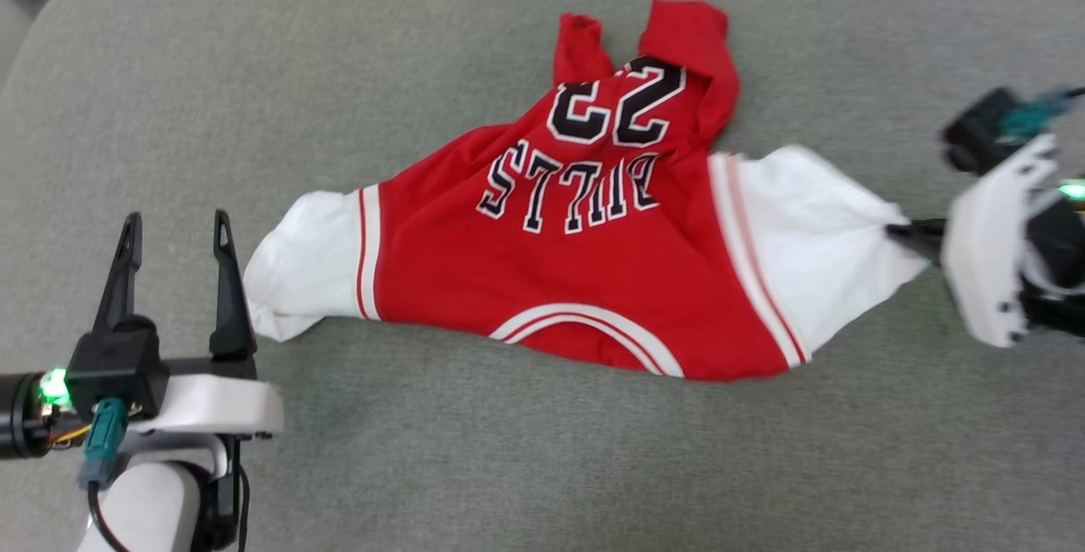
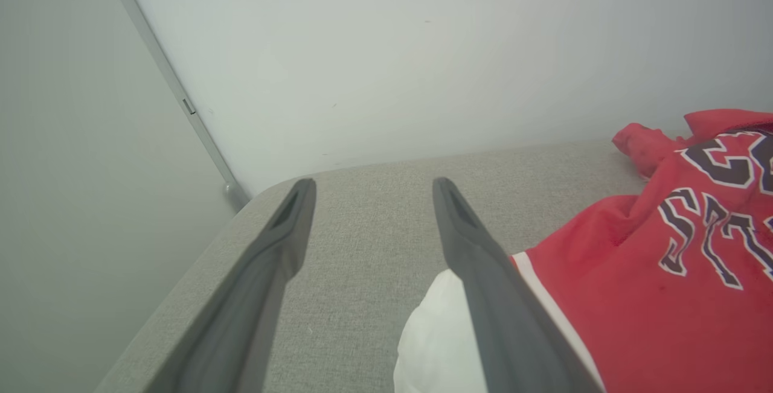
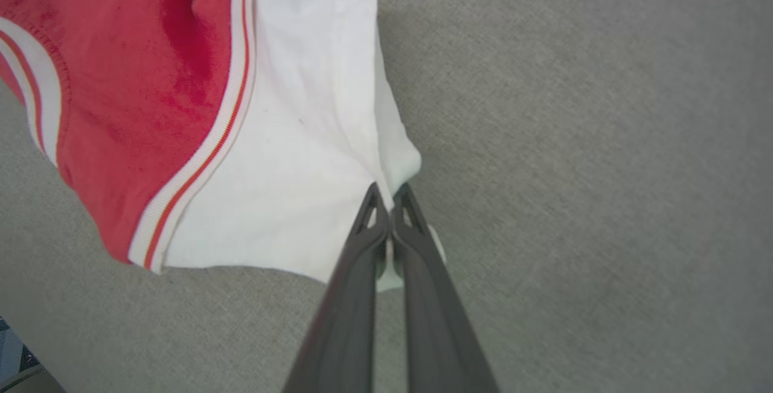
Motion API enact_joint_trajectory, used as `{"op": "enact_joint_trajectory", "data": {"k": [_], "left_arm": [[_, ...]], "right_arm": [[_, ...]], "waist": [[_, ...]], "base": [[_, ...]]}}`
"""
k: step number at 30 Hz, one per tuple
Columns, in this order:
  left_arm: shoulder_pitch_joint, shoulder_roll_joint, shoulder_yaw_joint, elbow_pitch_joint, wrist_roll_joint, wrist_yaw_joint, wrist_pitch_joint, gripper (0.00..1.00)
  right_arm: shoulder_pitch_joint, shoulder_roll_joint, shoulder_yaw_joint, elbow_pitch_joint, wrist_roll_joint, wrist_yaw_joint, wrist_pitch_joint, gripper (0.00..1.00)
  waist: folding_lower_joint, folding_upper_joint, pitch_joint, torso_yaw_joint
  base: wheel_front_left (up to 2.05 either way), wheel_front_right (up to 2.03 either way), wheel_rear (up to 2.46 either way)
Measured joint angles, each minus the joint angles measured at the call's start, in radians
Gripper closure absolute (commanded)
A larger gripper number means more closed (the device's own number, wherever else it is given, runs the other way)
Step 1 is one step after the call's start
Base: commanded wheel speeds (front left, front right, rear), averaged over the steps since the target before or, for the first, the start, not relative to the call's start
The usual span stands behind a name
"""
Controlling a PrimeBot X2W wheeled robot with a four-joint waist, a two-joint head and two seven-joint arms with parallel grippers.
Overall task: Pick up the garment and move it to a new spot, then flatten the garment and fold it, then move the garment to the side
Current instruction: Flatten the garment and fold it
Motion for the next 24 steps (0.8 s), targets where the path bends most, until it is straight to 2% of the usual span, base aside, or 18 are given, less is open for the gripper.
{"op": "enact_joint_trajectory", "data": {"k": [5,8,13,18,20,24], "left_arm": [[0.040,-0.017,0.053,0.007,0.024,-0.036,0.000,0.00],[0.056,-0.030,0.078,0.008,0.036,-0.057,0.000,0.00],[0.060,-0.050,0.105,0.019,0.060,-0.089,0.000,0.00],[0.048,-0.063,0.115,0.046,0.081,-0.123,0.000,0.00],[0.041,-0.062,0.121,0.057,0.089,-0.135,0.000,0.00],[0.015,-0.044,0.124,0.070,0.098,-0.173,0.000,0.00]], "right_arm": [[0.101,-0.138,-0.060,-0.049,0.074,0.000,-0.059,1.00],[0.189,-0.194,-0.091,-0.032,0.119,0.000,-0.084,1.00],[0.310,-0.193,-0.126,0.071,0.163,0.000,-0.124,1.00],[0.350,-0.124,-0.146,0.162,0.154,0.000,-0.173,1.00],[0.350,-0.103,-0.159,0.173,0.132,0.000,-0.212,0.00],[0.335,-0.095,-0.192,0.157,0.065,0.000,-0.317,0.00]], "waist": [[-0.0001,0.0000,-0.033,-0.042],[-0.0001,0.0000,-0.041,-0.066],[0.0000,0.0000,-0.035,-0.086],[0.0000,0.0000,-0.034,-0.094],[0.0000,0.0000,-0.041,-0.097],[-0.0001,0.0000,-0.061,-0.106]], "base": [[0.00,0.00,0.00],[0.00,0.00,0.00],[0.00,0.00,0.00],[0.00,0.00,0.00],[0.00,0.00,0.00],[0.00,0.00,0.00]]}}
